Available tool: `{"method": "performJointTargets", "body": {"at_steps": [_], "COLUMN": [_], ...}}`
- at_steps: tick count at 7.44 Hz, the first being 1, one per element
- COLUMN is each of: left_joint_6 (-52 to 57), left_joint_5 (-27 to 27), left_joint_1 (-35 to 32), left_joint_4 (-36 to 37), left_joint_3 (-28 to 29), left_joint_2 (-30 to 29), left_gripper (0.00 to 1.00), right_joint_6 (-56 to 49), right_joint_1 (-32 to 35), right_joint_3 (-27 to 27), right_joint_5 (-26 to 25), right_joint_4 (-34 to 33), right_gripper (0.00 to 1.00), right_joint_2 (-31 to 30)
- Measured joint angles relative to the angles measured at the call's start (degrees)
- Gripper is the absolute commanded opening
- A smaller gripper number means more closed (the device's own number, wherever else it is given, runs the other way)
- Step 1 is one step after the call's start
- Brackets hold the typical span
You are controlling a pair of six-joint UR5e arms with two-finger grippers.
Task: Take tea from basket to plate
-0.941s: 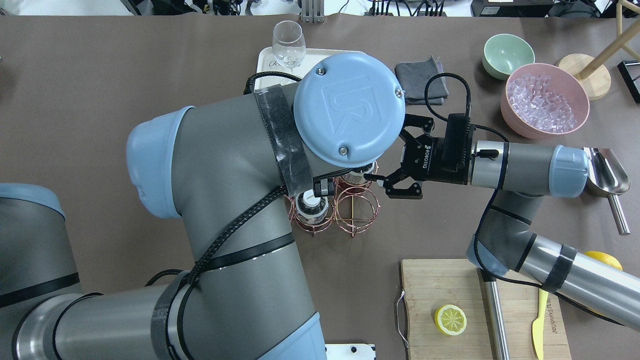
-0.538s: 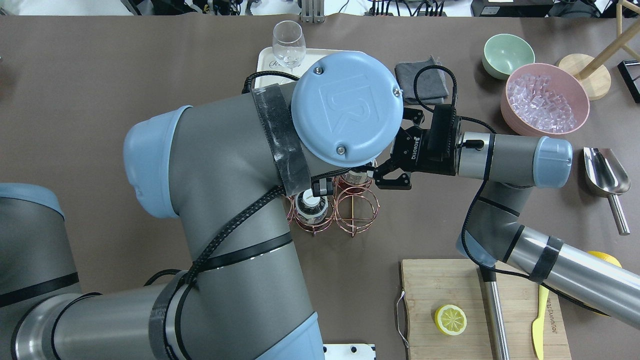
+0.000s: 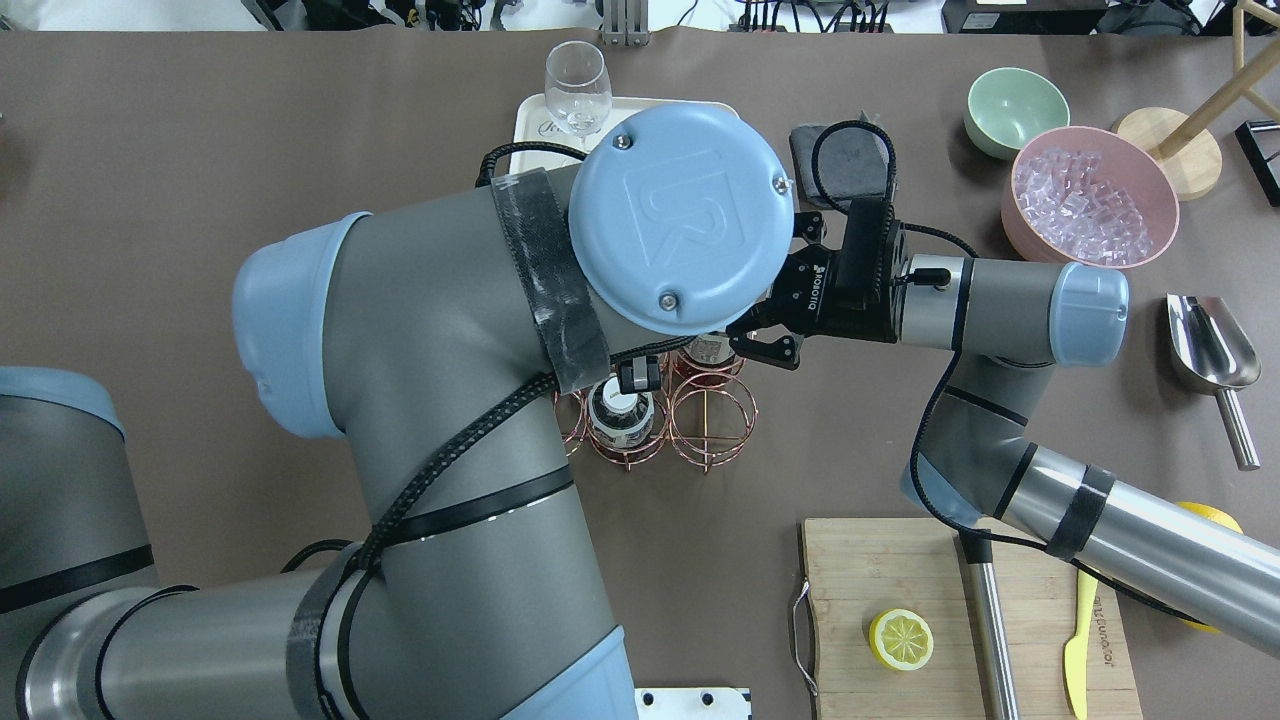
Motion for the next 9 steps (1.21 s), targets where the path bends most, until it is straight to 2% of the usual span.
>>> {"method": "performJointTargets", "body": {"at_steps": [1,5,7,9], "left_joint_6": [0.0,0.1,0.3,0.5], "left_joint_5": [0.0,0.1,0.0,0.0], "left_joint_1": [0.0,-0.1,-0.3,-0.5], "left_joint_4": [0.0,0.1,0.1,0.1], "left_joint_3": [0.0,0.1,0.1,0.0], "left_joint_2": [0.0,0.2,0.4,0.6], "left_gripper": [0.0,0.0,0.0,0.0], "right_joint_6": [0.5,2.5,4.8,7.0], "right_joint_1": [0.0,0.0,0.8,4.8], "right_joint_3": [0.2,1.7,6.2,13.8], "right_joint_5": [0.1,0.6,1.1,3.7], "right_joint_4": [0.0,0.2,-1.7,-8.8], "right_gripper": [0.0,0.0,0.0,0.0], "right_joint_2": [-0.3,-1.5,-2.3,-2.5]}}
